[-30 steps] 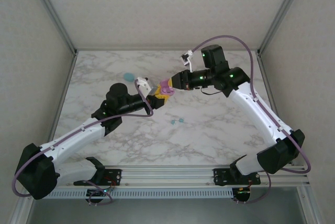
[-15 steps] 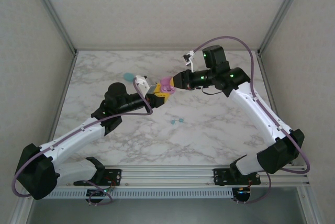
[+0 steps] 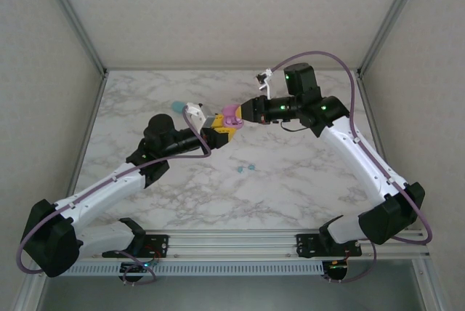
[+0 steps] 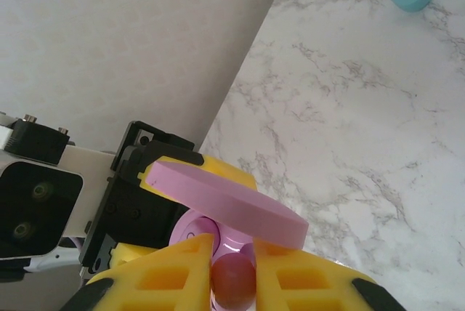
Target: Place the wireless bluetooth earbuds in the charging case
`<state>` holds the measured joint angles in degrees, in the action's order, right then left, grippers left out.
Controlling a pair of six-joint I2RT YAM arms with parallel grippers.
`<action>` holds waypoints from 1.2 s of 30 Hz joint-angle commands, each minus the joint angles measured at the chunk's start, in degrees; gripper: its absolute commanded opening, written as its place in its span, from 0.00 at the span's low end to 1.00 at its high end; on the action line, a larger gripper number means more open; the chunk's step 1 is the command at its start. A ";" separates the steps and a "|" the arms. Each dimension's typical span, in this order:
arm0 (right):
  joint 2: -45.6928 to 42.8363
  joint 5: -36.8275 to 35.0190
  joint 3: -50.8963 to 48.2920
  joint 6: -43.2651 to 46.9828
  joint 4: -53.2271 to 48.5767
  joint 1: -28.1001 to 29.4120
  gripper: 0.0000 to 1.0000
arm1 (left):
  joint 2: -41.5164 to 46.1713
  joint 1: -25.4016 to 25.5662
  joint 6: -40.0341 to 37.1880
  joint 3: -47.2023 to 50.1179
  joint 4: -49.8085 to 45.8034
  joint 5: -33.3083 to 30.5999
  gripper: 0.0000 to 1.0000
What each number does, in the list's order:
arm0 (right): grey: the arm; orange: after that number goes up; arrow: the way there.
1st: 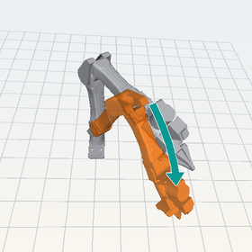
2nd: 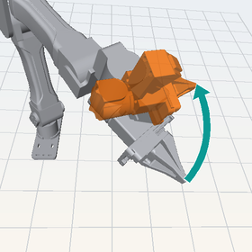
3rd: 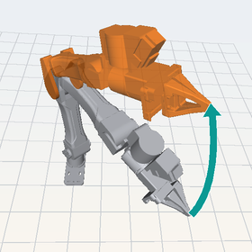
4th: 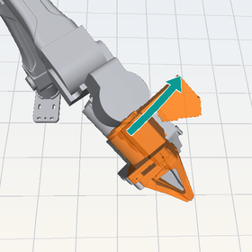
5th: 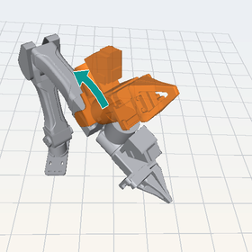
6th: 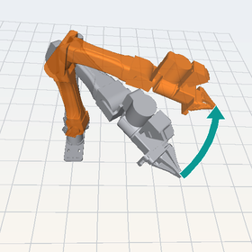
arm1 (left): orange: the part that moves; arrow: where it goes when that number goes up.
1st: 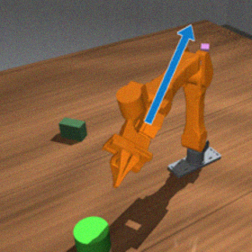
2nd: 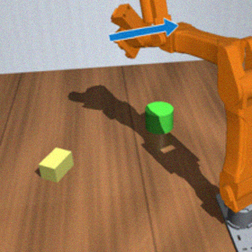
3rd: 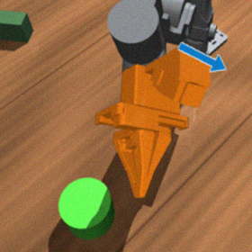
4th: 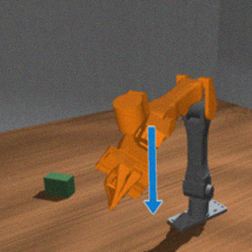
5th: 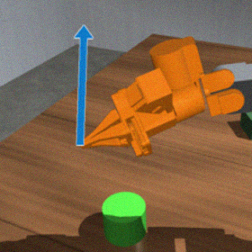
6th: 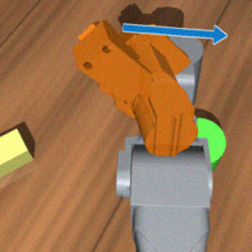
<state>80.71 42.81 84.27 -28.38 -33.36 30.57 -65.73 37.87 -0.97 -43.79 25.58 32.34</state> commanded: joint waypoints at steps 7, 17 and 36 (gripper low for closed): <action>-0.18 0.94 1.44 1.40 -2.22 -0.40 0.19 | 1.31 0.27 0.80 -2.92 5.24 1.99 0.17; 0.72 -3.68 3.70 2.40 -5.11 -0.45 0.29 | 1.12 0.30 1.02 -3.49 4.88 2.40 0.17; -2.14 -13.22 8.36 0.02 -4.78 -0.59 0.51 | 0.73 0.37 -4.02 -3.93 -2.03 -0.53 0.16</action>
<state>79.26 33.58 89.78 -26.94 -38.79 30.24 -65.69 37.93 -3.20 -45.56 24.45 32.10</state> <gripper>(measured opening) 0.488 0.320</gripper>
